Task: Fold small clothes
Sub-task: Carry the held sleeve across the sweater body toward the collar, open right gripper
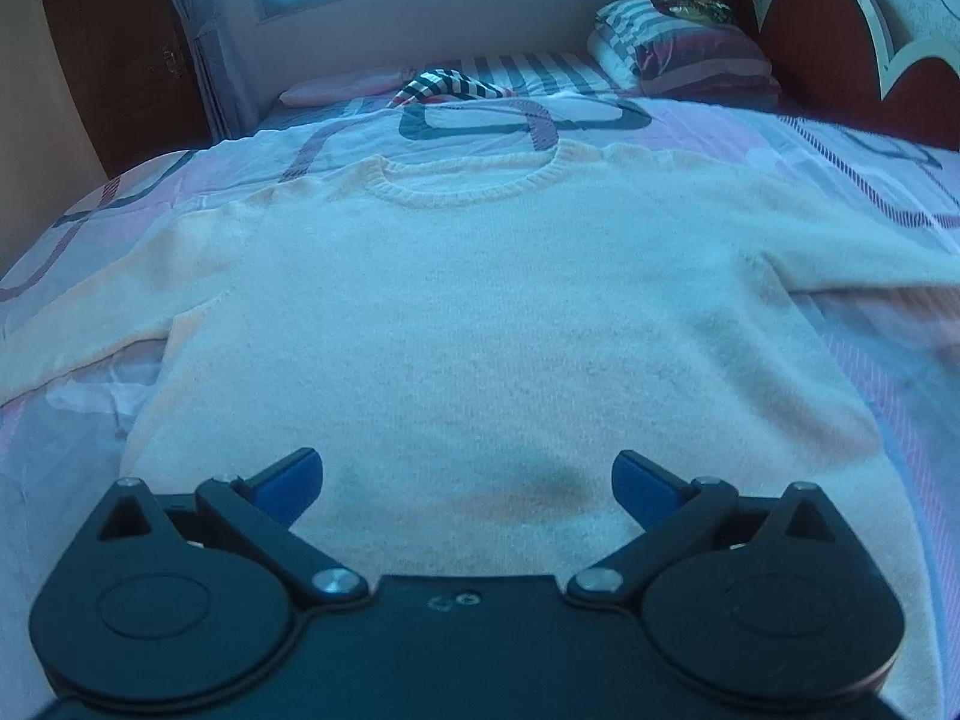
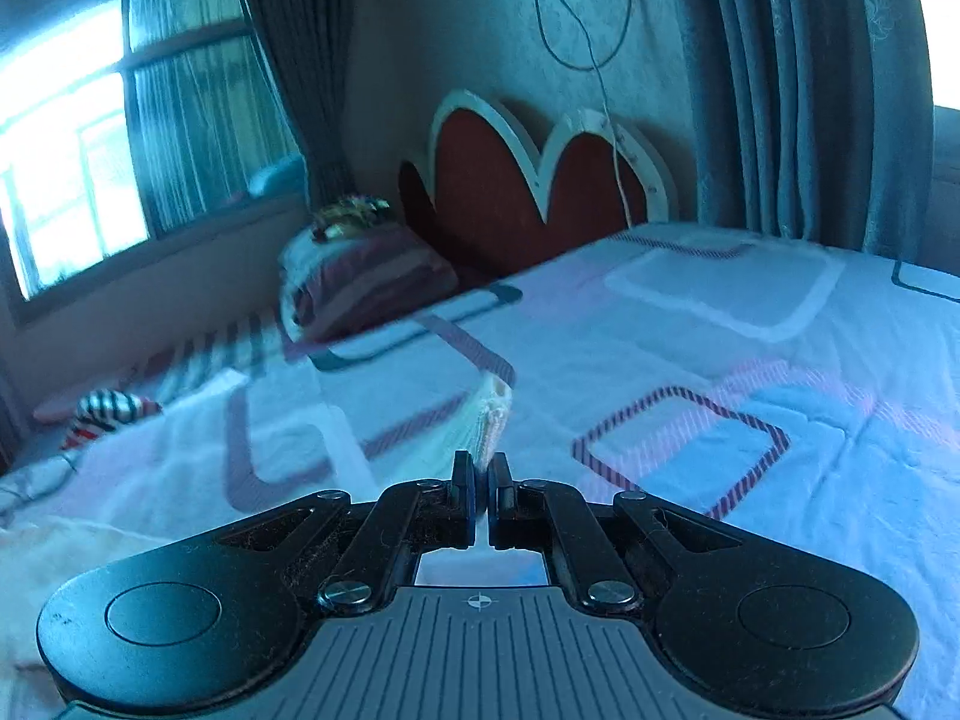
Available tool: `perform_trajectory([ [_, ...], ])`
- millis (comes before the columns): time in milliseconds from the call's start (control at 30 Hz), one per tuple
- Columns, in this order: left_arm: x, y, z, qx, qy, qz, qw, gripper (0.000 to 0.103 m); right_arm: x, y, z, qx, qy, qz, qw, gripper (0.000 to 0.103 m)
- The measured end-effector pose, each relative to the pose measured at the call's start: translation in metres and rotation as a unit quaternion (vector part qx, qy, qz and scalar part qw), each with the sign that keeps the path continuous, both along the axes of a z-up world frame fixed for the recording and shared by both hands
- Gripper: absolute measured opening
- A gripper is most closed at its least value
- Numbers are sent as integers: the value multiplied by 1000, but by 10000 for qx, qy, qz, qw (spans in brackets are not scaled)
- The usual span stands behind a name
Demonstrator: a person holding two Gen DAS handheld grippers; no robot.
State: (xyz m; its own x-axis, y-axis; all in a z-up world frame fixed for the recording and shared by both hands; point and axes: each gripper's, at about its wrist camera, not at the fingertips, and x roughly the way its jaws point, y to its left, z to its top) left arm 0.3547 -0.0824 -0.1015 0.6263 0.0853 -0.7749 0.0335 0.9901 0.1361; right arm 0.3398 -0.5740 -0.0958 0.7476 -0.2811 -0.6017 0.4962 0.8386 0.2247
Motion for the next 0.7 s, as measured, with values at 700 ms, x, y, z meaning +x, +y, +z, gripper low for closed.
perform_trajectory([
  [700,16,86,14,47,19,459,9989,102,53,38,19,214,-28,410,9989,3],
])
